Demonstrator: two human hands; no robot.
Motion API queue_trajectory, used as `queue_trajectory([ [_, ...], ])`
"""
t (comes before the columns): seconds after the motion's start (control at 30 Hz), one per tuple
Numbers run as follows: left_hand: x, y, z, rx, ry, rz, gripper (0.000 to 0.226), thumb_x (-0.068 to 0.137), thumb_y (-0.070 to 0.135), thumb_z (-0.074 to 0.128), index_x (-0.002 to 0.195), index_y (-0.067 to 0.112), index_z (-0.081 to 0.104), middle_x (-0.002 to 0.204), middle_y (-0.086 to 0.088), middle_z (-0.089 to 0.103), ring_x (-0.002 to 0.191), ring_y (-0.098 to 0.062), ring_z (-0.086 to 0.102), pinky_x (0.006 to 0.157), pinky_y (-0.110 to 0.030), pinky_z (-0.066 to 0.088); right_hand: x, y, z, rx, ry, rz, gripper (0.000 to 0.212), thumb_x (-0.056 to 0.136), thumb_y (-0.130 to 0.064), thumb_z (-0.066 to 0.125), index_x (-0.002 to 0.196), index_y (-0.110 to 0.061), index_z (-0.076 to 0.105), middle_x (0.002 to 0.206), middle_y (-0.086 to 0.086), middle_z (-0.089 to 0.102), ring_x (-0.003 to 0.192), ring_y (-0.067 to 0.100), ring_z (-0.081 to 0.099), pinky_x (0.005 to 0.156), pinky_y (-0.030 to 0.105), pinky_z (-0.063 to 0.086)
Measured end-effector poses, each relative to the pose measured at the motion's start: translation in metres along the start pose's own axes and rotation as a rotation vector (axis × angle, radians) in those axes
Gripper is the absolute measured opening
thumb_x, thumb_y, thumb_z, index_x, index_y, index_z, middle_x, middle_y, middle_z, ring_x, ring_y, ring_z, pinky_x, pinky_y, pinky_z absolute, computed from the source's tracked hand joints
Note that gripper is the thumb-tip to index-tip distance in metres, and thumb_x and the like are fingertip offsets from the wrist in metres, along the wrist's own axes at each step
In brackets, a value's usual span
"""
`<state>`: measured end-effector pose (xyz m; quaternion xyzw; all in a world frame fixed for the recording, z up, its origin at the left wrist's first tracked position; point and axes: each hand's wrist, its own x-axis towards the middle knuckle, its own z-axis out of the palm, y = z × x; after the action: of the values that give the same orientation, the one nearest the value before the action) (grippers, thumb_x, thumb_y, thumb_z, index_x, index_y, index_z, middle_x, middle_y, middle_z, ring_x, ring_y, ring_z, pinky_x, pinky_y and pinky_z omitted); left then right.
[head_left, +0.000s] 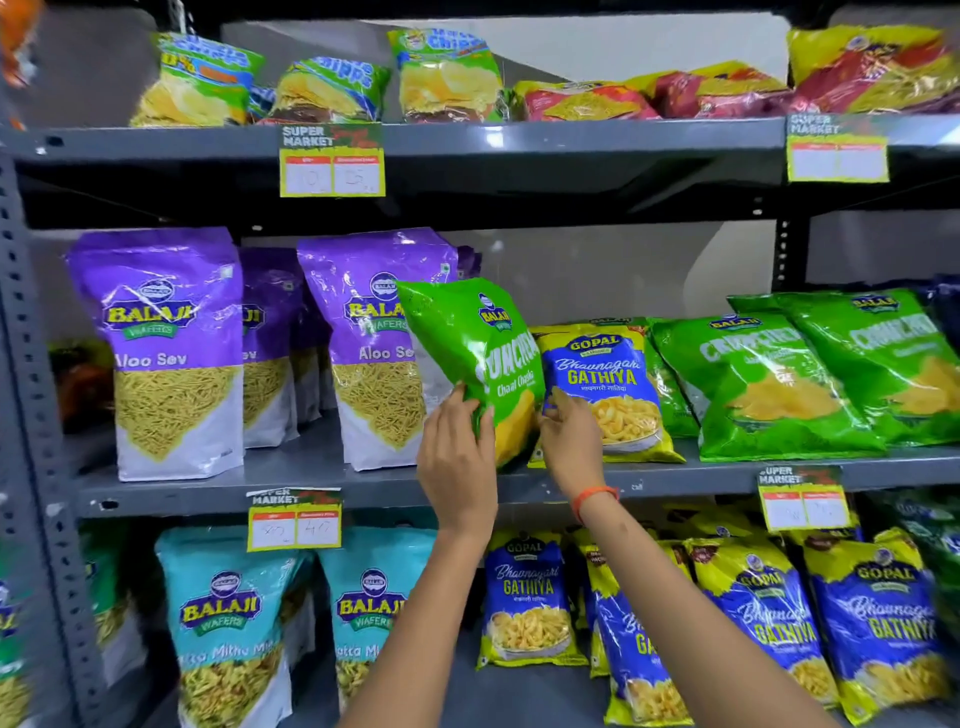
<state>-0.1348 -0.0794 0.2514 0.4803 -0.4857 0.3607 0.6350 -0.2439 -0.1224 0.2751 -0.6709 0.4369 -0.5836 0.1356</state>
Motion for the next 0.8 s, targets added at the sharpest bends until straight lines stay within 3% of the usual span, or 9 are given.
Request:
queue_trajectory([
  [0.13,-0.006,-0.002,0.005,-0.005,-0.006,-0.029,0.048,0.086,0.04,0.062,0.121,0.01,0.047,0.129,-0.014,0.059,0.119,-0.024,0.052,0.099,-0.037,0.043,-0.012,0.0,-0.011,0.096,0.095,-0.11,0.035,0.087,0.002,0.047,0.122,-0.002,0.052,0.116,0.017,0.052,0.093,0.015,0.052,0.082,0.014,0.036],
  [0.27,-0.009,0.006,0.004,0.155,0.021,0.108,0.063,0.09,0.052,0.051,0.137,0.013,0.035,0.146,-0.01,0.039,0.137,-0.023,0.035,0.113,-0.041,0.027,-0.016,0.003,-0.018,0.1,0.215,-0.246,0.028,0.085,-0.003,0.045,0.111,-0.008,0.056,0.105,0.004,0.051,0.097,0.025,0.054,0.088,0.037,0.047],
  [0.37,-0.014,0.027,0.003,0.096,-0.001,0.218,0.061,0.092,0.045,0.053,0.138,0.01,0.034,0.145,-0.012,0.044,0.138,-0.022,0.033,0.115,-0.037,0.025,-0.012,0.011,-0.03,0.034,0.267,-0.251,0.031,0.081,-0.006,0.045,0.109,-0.006,0.055,0.108,0.014,0.057,0.103,0.03,0.05,0.092,0.033,0.039],
  [0.47,-0.023,0.049,0.015,-0.106,-0.198,0.253,0.055,0.093,0.035,0.052,0.136,0.003,0.038,0.138,-0.015,0.053,0.129,-0.023,0.046,0.108,-0.032,0.039,-0.003,0.028,-0.046,-0.159,0.3,-0.221,0.037,0.081,-0.013,0.049,0.116,-0.003,0.05,0.117,0.022,0.054,0.11,0.034,0.046,0.097,0.035,0.033],
  [0.6,-0.027,0.07,0.033,-0.079,-0.504,-0.008,0.056,0.091,0.039,0.042,0.136,0.004,0.041,0.135,-0.018,0.055,0.118,-0.033,0.057,0.089,-0.04,0.053,0.015,0.054,-0.07,-0.326,0.182,0.002,0.058,0.088,-0.032,0.054,0.129,0.004,0.037,0.124,0.031,0.049,0.116,0.045,0.045,0.098,0.045,0.033],
  [0.7,-0.032,0.074,0.041,0.081,-0.668,-0.093,0.057,0.092,0.036,0.053,0.136,0.002,0.04,0.135,-0.023,0.052,0.111,-0.039,0.058,0.084,-0.045,0.053,0.024,0.058,-0.083,-0.263,-0.029,0.188,0.059,0.087,-0.043,0.054,0.12,0.004,0.04,0.118,0.031,0.056,0.109,0.045,0.054,0.086,0.045,0.042],
  [0.8,-0.037,0.073,0.045,0.169,-0.735,-0.094,0.057,0.087,0.035,0.061,0.13,0.001,0.047,0.129,-0.022,0.058,0.1,-0.039,0.064,0.072,-0.046,0.056,0.03,0.059,-0.092,-0.183,-0.131,0.31,0.057,0.081,-0.054,0.057,0.098,-0.002,0.047,0.099,0.021,0.06,0.09,0.034,0.056,0.075,0.039,0.04],
])
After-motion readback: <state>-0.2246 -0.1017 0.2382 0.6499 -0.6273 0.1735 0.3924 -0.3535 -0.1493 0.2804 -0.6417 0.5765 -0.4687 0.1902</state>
